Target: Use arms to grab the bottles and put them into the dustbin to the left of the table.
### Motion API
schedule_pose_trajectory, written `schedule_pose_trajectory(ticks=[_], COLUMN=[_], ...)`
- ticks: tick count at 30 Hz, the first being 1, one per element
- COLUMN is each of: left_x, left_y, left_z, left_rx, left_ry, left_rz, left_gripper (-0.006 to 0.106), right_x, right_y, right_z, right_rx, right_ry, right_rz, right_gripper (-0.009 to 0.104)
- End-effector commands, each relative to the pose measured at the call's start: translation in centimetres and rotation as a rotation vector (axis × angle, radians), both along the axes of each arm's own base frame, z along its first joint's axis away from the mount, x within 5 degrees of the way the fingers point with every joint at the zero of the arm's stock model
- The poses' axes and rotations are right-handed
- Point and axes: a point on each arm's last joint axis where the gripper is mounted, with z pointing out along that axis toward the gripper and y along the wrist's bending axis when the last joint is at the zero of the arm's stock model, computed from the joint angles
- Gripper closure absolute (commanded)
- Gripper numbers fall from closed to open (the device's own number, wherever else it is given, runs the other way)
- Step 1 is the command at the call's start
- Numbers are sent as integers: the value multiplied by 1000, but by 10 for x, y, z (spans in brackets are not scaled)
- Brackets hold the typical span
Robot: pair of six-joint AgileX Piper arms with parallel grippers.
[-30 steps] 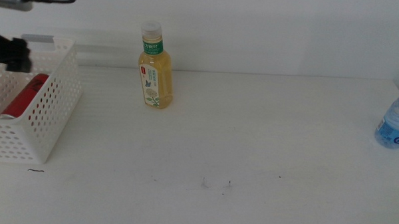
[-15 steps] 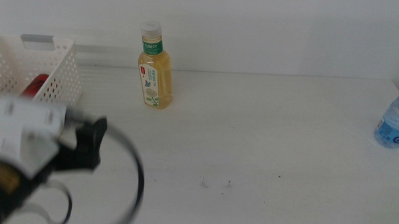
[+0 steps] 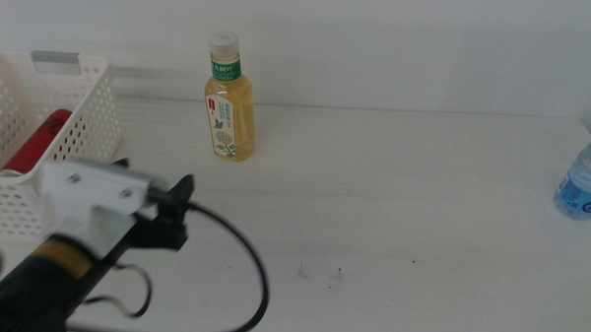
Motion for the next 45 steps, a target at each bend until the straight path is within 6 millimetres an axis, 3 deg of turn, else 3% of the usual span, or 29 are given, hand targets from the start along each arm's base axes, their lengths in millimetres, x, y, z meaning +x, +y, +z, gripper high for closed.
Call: schedule_pose_trajectory(ticks=[1, 13, 21, 30, 45], left_x=[16, 110, 153, 188, 229], left_y=[-9, -31, -33, -39, -49], left_z=[-2, -33, -55, -77, -86], left_rx=[-18, -30, -48, -37, -20], left_ry=[-6, 18, 29, 30, 49], left_rz=[-15, 2, -37, -39, -36], left_gripper=[7, 7, 7, 7, 7], right_x=[0, 0, 0, 0, 0], right_y=[-1, -1, -1, -1, -1], right_z=[0, 0, 0, 0, 0], right_rx=[-15, -15, -15, -15, -15], right_ry=[-12, -12, -12, -12, -12], right_rz=[-6, -6, -6, -6, -6], right_gripper=[9, 9, 9, 9, 9])
